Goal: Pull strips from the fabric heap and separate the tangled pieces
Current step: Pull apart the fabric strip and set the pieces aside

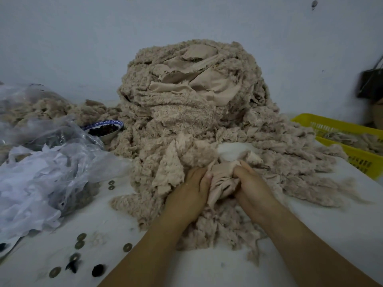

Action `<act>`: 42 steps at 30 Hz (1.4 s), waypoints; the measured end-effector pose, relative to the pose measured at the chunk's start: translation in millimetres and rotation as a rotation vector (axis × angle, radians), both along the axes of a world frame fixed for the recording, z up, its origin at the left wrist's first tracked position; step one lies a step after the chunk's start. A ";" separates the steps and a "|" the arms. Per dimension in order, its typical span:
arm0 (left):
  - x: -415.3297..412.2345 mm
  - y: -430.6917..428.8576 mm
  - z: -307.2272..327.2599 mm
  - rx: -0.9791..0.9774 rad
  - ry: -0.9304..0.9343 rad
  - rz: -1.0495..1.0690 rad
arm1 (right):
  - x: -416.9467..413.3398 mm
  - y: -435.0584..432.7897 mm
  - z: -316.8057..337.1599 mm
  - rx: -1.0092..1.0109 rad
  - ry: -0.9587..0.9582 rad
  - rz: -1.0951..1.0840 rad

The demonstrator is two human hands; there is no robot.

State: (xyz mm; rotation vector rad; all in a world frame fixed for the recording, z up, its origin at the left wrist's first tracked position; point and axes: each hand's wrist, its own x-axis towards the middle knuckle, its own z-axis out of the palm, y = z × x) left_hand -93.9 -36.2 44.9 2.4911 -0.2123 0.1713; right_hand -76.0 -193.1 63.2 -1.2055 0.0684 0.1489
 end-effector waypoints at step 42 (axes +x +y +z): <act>-25.5 -19.1 15.4 -0.536 -0.189 0.045 | -6.6 -17.0 14.5 0.388 0.057 0.139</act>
